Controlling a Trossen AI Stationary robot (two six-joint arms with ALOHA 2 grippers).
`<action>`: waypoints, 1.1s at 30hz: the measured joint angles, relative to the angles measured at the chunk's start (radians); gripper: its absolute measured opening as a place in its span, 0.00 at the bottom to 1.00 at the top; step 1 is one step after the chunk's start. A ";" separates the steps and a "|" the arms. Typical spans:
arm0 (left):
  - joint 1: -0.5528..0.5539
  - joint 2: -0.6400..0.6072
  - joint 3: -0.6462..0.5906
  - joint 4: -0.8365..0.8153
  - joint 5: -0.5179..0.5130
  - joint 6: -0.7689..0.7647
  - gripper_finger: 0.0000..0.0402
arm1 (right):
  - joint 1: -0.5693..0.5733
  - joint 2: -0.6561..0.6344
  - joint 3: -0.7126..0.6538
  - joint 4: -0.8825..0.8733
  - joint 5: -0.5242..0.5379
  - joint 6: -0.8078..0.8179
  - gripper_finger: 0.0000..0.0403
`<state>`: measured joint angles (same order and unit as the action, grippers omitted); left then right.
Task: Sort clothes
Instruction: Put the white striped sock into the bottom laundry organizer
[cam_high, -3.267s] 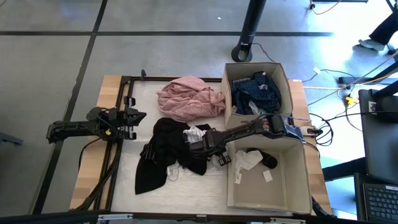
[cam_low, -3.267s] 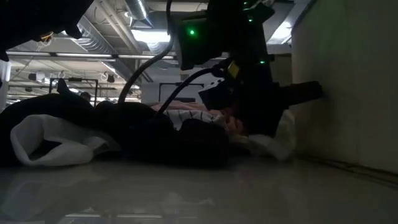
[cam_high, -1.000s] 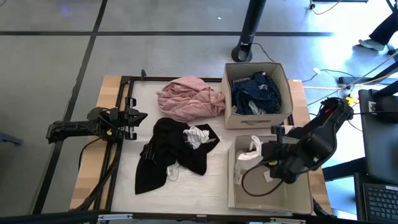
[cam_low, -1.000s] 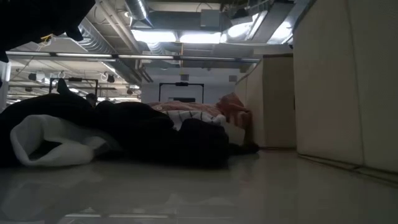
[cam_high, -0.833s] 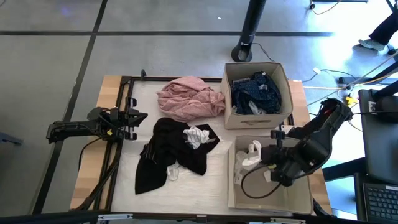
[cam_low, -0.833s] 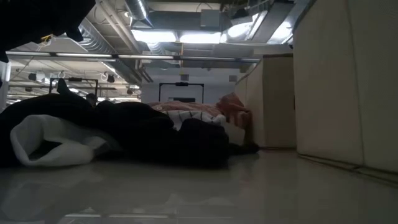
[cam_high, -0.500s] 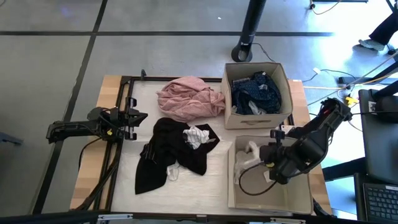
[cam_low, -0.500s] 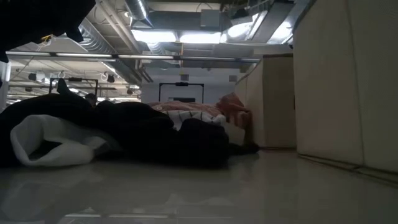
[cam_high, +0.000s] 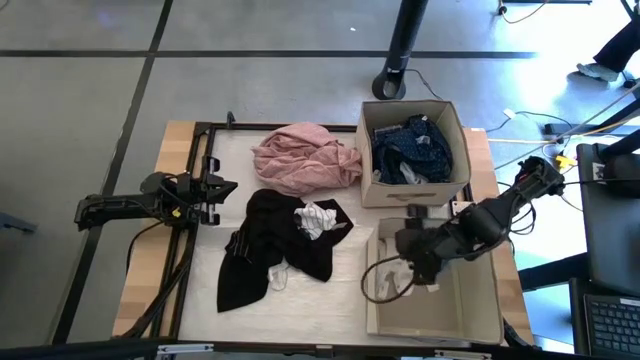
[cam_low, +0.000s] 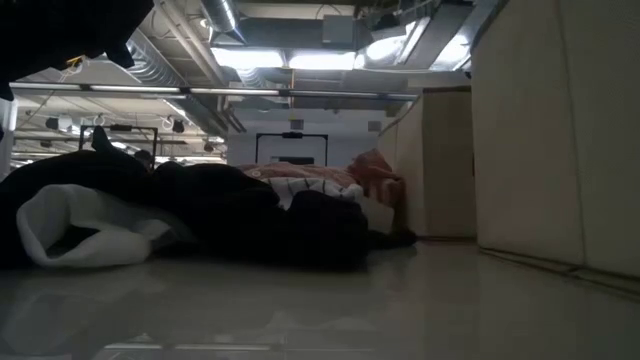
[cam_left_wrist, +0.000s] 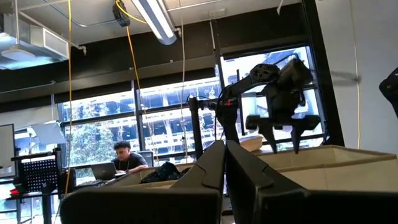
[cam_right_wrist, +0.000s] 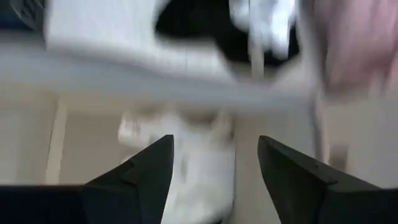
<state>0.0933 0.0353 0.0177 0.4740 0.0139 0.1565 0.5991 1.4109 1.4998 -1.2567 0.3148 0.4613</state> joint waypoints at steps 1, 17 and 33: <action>0.000 0.000 0.000 0.000 0.000 0.000 0.01 | -0.012 0.000 0.000 0.065 0.019 -0.073 0.58; 0.000 0.000 0.001 -0.007 0.000 0.000 0.01 | -0.244 0.123 0.001 0.684 0.215 -0.691 0.58; 0.000 0.000 0.001 -0.011 0.000 0.000 0.01 | -0.466 0.424 0.000 0.696 -0.059 -0.668 0.58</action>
<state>0.0933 0.0353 0.0185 0.4629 0.0136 0.1562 0.1334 1.8351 1.5002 -0.5607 0.2558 -0.2068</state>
